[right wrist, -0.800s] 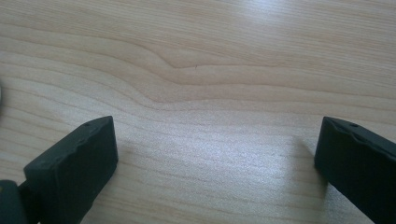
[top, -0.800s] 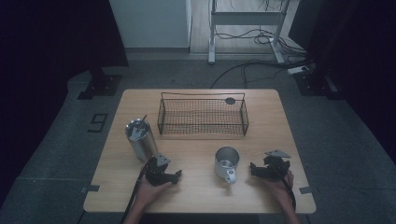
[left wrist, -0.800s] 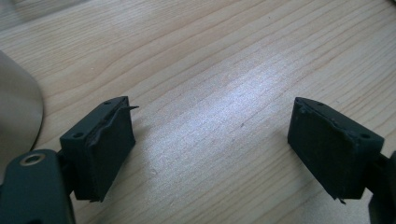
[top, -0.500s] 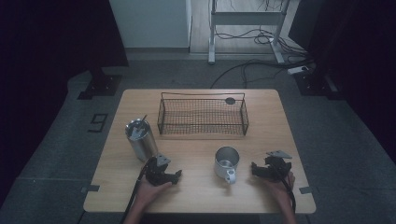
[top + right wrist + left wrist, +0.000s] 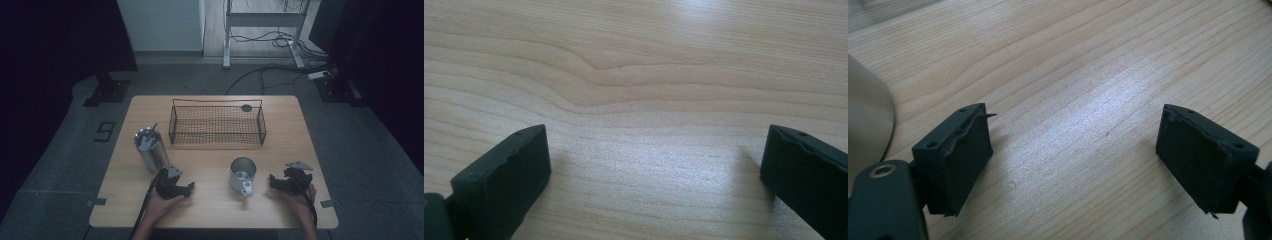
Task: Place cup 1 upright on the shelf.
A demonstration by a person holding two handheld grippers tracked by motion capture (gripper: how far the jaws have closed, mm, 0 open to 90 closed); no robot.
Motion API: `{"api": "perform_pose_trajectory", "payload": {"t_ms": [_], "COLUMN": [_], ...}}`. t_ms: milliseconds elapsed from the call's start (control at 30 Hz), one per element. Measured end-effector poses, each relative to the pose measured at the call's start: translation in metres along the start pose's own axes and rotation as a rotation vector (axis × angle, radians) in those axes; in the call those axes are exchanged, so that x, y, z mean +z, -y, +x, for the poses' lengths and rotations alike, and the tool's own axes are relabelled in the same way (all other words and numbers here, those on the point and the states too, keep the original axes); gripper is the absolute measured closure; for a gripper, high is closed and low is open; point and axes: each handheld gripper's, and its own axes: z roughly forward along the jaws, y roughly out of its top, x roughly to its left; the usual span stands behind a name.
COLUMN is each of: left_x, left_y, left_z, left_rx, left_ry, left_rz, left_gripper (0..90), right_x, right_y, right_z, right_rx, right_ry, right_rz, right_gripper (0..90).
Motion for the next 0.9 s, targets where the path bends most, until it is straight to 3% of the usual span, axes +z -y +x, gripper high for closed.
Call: {"api": "perform_pose_trajectory", "payload": {"t_ms": [367, 733, 900], "left_x": [-0.003, -0.025, -0.035], "left_y": [0.0, -0.006, -0.009], "left_z": [0.003, 0.004, 0.009], "left_rx": [-0.027, -0.022, -0.045], "left_ry": [0.003, 0.014, 0.03], "left_rz": [-0.015, -0.07, -0.093], "left_gripper": [15.2, 15.2, 15.0], "right_x": [0.0, 0.0, 0.0], "right_y": [-0.001, 0.0, 0.0], "right_z": [-0.001, -0.001, -0.001], "right_rx": [-0.007, -0.004, -0.005], "right_ry": [-0.005, -0.004, -0.005], "right_rz": [0.002, -0.001, -0.001], "right_gripper": [0.0, 0.0, 0.0]}}
